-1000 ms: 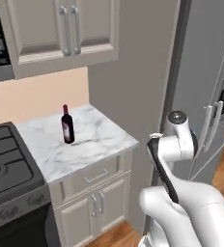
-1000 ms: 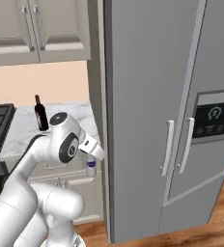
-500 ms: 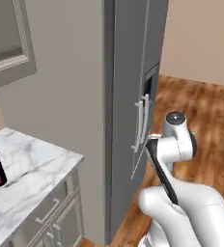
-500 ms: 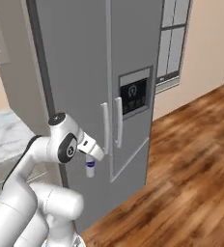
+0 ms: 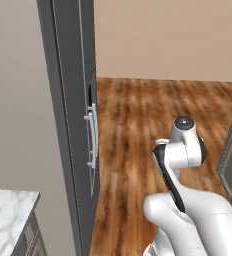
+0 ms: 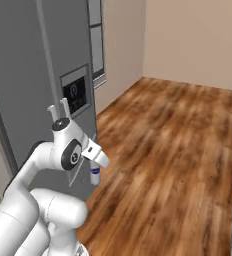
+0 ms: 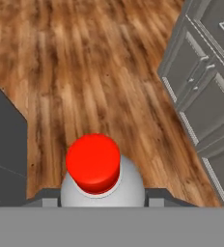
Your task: Place the drinks on the dining counter in a tight cluster.
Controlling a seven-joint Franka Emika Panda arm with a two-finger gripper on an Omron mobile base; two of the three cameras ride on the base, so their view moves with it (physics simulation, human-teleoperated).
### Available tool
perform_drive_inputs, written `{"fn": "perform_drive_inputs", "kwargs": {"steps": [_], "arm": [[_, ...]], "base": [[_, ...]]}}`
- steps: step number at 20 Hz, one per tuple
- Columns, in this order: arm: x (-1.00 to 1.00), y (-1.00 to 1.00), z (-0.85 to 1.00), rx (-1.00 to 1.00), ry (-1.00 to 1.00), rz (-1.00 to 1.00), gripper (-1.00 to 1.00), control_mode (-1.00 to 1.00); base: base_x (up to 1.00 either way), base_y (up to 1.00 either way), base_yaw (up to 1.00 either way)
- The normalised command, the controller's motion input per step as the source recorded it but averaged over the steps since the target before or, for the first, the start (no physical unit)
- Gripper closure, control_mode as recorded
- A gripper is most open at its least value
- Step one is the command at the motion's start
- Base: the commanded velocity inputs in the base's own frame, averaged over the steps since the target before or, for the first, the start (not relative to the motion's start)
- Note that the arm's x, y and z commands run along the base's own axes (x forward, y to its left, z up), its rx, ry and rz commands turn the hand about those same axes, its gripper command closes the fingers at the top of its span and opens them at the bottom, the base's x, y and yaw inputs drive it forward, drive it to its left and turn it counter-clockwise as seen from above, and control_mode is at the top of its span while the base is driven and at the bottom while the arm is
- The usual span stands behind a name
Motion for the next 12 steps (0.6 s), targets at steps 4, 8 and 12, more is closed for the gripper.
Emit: {"fn": "perform_drive_inputs", "kwargs": {"steps": [4, 8, 12], "arm": [[0.00, 0.00, 0.00, 0.00, 0.00, 0.00, 1.00, 1.00], [0.00, 0.00, 0.00, 0.00, 0.00, 0.00, 1.00, 1.00], [0.00, 0.00, 0.00, 0.00, 0.00, 0.00, 1.00, 1.00]], "base": [[0.35, -0.23, -0.40], [0.68, -0.27, -0.14], [0.87, -0.42, 0.05]]}}
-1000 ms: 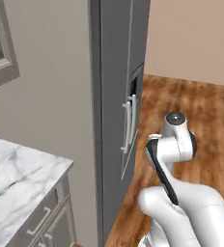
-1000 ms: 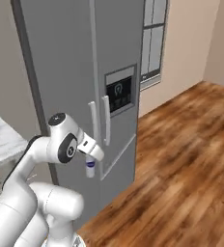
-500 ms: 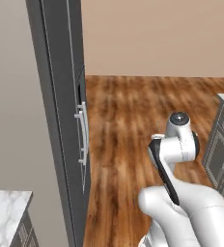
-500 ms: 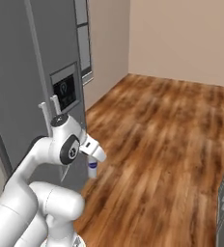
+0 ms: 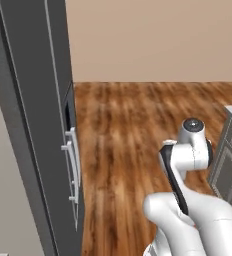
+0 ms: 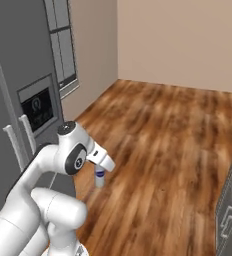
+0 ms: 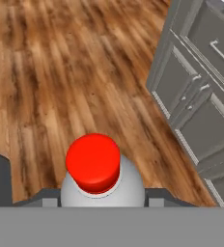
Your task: Place the drinks on the dining counter in a tight cluster.
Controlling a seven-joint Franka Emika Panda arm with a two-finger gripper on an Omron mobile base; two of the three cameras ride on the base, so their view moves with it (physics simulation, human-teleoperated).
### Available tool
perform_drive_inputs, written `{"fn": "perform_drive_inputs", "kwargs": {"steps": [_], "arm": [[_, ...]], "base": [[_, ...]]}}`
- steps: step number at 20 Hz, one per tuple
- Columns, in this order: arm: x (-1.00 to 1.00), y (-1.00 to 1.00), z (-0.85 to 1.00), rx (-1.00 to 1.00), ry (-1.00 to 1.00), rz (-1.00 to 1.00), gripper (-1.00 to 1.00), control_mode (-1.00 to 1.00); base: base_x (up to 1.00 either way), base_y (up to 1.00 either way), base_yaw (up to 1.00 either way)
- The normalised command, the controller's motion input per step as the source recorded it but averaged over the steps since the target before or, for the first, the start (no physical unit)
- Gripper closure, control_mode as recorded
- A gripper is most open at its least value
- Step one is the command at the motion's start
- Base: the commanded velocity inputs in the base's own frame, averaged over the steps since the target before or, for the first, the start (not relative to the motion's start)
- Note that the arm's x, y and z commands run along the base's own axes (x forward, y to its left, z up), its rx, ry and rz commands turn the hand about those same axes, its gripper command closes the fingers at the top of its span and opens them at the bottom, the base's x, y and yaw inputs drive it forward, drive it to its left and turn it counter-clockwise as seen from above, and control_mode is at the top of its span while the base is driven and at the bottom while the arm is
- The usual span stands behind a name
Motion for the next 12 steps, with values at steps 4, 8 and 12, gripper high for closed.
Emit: {"fn": "perform_drive_inputs", "kwargs": {"steps": [4, 8, 12], "arm": [[0.00, 0.00, 0.00, 0.00, 0.00, 0.00, 1.00, 1.00], [0.00, 0.00, 0.00, 0.00, 0.00, 0.00, 1.00, 1.00], [0.00, 0.00, 0.00, 0.00, 0.00, 0.00, 1.00, 1.00]], "base": [[0.87, -0.44, 0.04], [0.77, -0.43, 0.00], [0.70, -0.39, -0.07]]}}
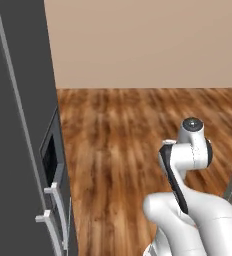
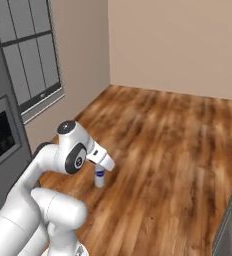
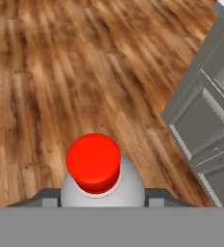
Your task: Place the drinks on the dining counter in a tight cluster.
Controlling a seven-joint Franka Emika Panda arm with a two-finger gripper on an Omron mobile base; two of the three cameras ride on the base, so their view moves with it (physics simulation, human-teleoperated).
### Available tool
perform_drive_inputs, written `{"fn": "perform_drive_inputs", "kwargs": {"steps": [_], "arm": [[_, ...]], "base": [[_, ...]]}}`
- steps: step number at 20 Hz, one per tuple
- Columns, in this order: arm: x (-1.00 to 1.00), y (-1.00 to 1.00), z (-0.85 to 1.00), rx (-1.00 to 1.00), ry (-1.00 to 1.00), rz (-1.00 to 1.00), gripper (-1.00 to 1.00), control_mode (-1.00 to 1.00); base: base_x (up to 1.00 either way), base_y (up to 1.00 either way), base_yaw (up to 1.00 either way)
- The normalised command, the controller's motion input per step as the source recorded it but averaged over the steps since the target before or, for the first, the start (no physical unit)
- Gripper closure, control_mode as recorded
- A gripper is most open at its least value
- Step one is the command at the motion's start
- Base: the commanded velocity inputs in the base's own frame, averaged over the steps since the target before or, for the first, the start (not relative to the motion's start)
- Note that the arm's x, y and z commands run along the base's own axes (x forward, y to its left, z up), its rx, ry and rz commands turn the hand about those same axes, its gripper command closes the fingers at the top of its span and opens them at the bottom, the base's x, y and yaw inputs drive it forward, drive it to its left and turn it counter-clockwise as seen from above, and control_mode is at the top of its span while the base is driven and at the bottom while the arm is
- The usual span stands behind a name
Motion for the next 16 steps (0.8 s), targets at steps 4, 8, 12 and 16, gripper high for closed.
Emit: {"fn": "perform_drive_inputs", "kwargs": {"steps": [4, 8, 12, 16], "arm": [[0.00, 0.00, 0.00, 0.00, 0.00, 0.00, 1.00, 1.00], [0.00, 0.00, 0.00, 0.00, 0.00, 0.00, 1.00, 1.00], [0.00, 0.00, 0.00, 0.00, 0.00, 0.00, 1.00, 1.00], [0.00, 0.00, 0.00, 0.00, 0.00, 0.00, 1.00, 1.00]], "base": [[0.59, -0.40, -0.15], [0.42, -0.37, -0.32], [0.28, -0.32, -0.47], [0.33, -0.28, -0.45]]}}
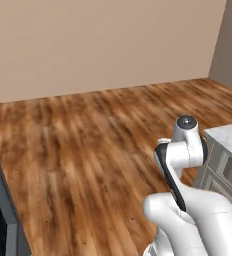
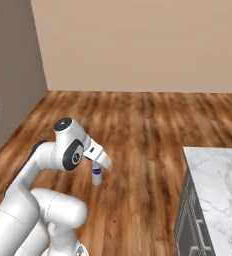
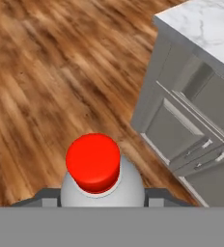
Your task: Place the drinks on the dining counter in a tight cluster.
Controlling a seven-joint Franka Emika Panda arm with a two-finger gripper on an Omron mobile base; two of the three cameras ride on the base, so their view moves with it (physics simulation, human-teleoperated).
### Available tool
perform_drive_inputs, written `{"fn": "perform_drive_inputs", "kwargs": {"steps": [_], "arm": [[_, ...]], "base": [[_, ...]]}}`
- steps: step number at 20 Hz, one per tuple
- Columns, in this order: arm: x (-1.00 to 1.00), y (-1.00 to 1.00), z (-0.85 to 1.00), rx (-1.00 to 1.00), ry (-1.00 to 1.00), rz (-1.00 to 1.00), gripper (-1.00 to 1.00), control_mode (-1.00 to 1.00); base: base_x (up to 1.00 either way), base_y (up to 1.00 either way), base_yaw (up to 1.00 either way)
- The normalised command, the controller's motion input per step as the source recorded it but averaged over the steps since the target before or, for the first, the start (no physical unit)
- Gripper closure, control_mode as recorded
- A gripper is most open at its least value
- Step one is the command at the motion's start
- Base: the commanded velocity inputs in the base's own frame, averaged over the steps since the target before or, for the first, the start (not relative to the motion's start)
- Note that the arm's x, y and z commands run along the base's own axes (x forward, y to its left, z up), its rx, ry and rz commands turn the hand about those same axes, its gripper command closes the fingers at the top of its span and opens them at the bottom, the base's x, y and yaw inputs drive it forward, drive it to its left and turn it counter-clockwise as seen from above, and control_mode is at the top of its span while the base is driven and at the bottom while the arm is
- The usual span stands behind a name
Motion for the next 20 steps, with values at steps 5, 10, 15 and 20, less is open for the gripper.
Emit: {"fn": "perform_drive_inputs", "kwargs": {"steps": [5, 10, 15, 20], "arm": [[0.00, 0.00, 0.00, 0.00, 0.00, 0.00, 1.00, 1.00], [0.00, 0.00, 0.00, 0.00, 0.00, 0.00, 1.00, 1.00], [0.00, 0.00, 0.00, 0.00, 0.00, 0.00, 1.00, 1.00], [0.00, 0.00, 0.00, 0.00, 0.00, 0.00, 1.00, 1.00]], "base": [[0.53, -0.17, -0.33], [0.81, -0.01, -0.13], [0.85, 0.00, -0.10], [0.72, 0.00, -0.23]]}}
